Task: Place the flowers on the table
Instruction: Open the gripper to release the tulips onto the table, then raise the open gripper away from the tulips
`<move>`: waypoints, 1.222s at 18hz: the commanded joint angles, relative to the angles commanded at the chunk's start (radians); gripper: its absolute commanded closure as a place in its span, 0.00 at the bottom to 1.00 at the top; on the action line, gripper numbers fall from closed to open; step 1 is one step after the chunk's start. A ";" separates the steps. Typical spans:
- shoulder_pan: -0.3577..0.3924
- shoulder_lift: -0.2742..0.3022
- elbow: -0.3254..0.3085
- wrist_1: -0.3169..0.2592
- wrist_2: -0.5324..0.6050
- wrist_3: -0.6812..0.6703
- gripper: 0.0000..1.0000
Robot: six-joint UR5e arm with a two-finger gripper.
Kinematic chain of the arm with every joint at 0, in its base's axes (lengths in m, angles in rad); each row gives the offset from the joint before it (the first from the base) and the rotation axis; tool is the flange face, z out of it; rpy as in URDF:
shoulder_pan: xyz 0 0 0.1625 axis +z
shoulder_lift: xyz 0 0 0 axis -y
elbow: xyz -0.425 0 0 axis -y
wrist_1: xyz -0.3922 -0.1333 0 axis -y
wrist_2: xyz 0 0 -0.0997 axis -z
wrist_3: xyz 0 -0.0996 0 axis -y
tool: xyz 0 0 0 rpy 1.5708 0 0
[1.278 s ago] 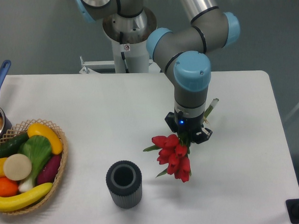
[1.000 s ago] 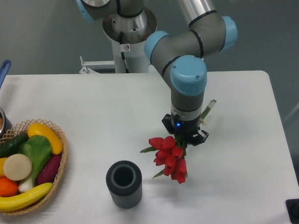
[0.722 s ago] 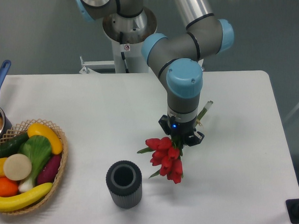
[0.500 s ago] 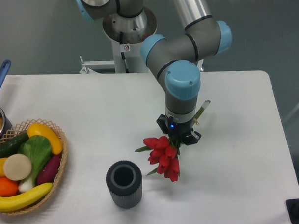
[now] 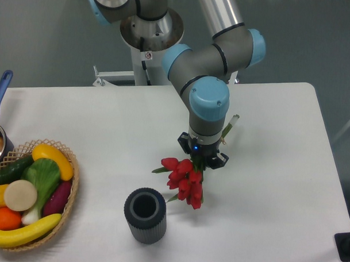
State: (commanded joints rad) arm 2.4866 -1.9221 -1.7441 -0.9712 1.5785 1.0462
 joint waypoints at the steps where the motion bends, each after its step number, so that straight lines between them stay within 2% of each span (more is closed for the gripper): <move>1: 0.000 0.002 -0.005 0.012 0.002 -0.002 0.00; 8: 0.043 0.057 -0.011 0.026 0.002 0.009 0.00; 11: 0.046 0.058 -0.006 0.077 0.002 0.018 0.00; 14: 0.046 0.060 -0.012 0.083 0.006 0.040 0.00; 22: 0.092 0.107 -0.074 0.083 -0.003 0.198 0.00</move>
State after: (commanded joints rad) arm 2.5786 -1.8147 -1.8177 -0.8882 1.5754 1.2440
